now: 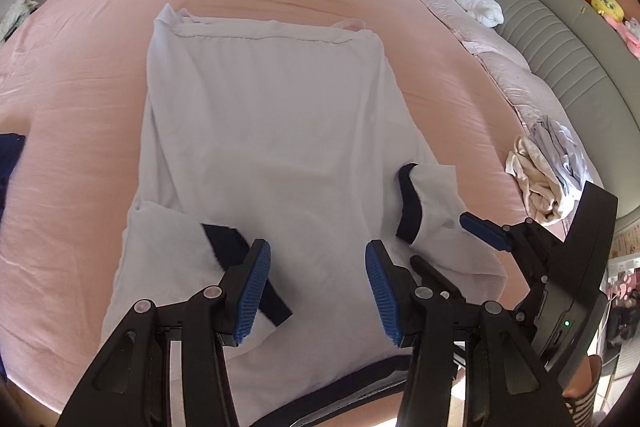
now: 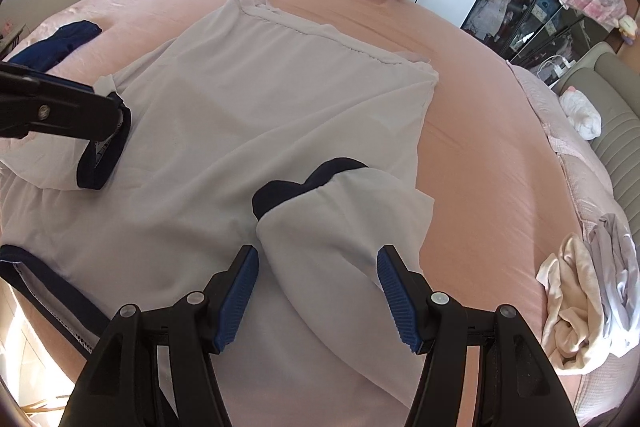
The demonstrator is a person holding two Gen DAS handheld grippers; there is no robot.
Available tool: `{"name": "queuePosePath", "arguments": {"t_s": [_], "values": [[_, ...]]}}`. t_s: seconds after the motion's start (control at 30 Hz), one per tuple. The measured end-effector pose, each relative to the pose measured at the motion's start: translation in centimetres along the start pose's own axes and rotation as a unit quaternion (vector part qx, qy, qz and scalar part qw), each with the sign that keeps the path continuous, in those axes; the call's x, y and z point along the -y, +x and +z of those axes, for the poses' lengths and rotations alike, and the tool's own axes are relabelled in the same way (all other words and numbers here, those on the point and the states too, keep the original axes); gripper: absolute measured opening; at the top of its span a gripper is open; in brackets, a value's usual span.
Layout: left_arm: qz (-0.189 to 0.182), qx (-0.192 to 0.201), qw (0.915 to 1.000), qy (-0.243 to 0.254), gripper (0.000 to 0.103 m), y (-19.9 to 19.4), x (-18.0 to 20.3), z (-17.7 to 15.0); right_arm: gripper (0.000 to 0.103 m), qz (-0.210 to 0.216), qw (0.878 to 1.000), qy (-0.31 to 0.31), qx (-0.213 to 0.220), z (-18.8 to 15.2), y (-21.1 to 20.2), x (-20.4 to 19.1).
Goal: Fold clothes
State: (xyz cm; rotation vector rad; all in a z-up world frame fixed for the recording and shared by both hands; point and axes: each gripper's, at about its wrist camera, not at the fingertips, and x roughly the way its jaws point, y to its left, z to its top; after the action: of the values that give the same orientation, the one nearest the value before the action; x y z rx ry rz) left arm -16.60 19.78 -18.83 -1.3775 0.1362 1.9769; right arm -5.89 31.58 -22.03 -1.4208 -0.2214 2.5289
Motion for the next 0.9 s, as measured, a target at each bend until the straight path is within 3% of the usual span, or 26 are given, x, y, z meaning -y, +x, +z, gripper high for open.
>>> {"name": "queuePosePath", "arguments": {"t_s": [0.2, 0.37, 0.63, 0.77, 0.9], "values": [[-0.073, -0.054, 0.9952, -0.036, 0.046, 3.4, 2.4, 1.0, 0.061, 0.025, 0.999, 0.034, -0.004, -1.3, -0.7, 2.1], [-0.088, -0.09, 0.9901, -0.062, 0.047, 5.6, 3.2, 1.0, 0.061, 0.049, 0.998, 0.049, -0.009, -2.0, -0.9, 3.1], [-0.107, -0.087, 0.9856, -0.098, 0.051, 5.2, 3.3, 1.7, 0.061, 0.064, 0.996, 0.057, -0.008, -2.5, -0.8, 3.3], [-0.147, -0.074, 0.9798, -0.114, 0.051, 4.0, 3.0, 2.2, 0.061, 0.08, 0.993, 0.083, -0.012, -2.6, -0.5, 3.9], [-0.162, -0.094, 0.975, -0.12, 0.055, 5.0, 3.1, 2.1, 0.061, 0.079, 0.993, 0.087, -0.01, -2.6, -0.5, 3.8]]}}
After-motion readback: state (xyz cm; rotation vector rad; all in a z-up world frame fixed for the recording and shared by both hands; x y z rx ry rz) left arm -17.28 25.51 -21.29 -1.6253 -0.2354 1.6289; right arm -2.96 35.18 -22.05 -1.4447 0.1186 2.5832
